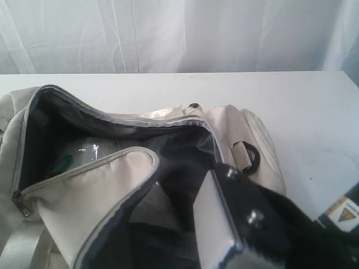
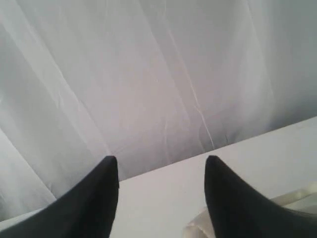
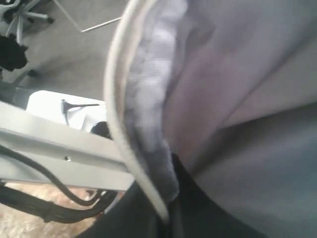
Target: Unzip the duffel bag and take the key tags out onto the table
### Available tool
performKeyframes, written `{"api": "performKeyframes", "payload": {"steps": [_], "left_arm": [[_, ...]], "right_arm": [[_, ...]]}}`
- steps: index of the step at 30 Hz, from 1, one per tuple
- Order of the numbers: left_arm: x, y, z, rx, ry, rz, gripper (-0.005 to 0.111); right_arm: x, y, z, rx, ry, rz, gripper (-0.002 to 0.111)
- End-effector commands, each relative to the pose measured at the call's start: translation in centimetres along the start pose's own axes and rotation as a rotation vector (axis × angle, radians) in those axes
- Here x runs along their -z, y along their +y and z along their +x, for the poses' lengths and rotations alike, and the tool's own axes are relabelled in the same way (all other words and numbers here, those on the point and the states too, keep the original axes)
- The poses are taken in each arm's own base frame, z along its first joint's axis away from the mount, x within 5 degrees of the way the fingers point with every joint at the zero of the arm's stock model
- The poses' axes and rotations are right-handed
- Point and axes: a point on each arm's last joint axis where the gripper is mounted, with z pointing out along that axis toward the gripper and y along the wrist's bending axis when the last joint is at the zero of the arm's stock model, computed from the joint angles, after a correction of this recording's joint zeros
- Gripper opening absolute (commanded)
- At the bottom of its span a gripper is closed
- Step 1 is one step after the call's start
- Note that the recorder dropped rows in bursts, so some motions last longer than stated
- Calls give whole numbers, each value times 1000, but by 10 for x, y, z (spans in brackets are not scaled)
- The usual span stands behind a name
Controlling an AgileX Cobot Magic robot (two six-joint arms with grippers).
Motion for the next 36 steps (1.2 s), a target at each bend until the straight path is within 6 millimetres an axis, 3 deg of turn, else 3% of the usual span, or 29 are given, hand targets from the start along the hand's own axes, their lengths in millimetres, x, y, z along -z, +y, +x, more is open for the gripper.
{"api": "performKeyframes", "payload": {"steps": [1,6,10,11,14,20,27,33,36], "left_arm": [[0,-2,11,-67,35,4,56],[0,-10,12,72,11,70,56],[2,-25,2,175,-71,245,53],[3,-27,1,186,-84,276,52],[3,-27,1,188,-83,274,52],[3,-26,2,187,-74,260,52],[0,-36,33,156,16,271,52],[0,-44,64,161,108,285,52],[1,-47,74,200,143,288,52]], "right_arm": [[-15,16,10,-57,41,-108,0],[-30,16,22,-56,65,-88,6],[-38,8,36,-59,91,-19,27],[-40,5,43,-55,121,-2,37],[-44,1,56,-122,158,24,54],[-50,-2,89,-279,294,26,56],[-50,13,70,-333,131,-137,56],[-32,36,32,-254,-109,-305,56],[-26,45,28,-243,-118,-371,56]]}}
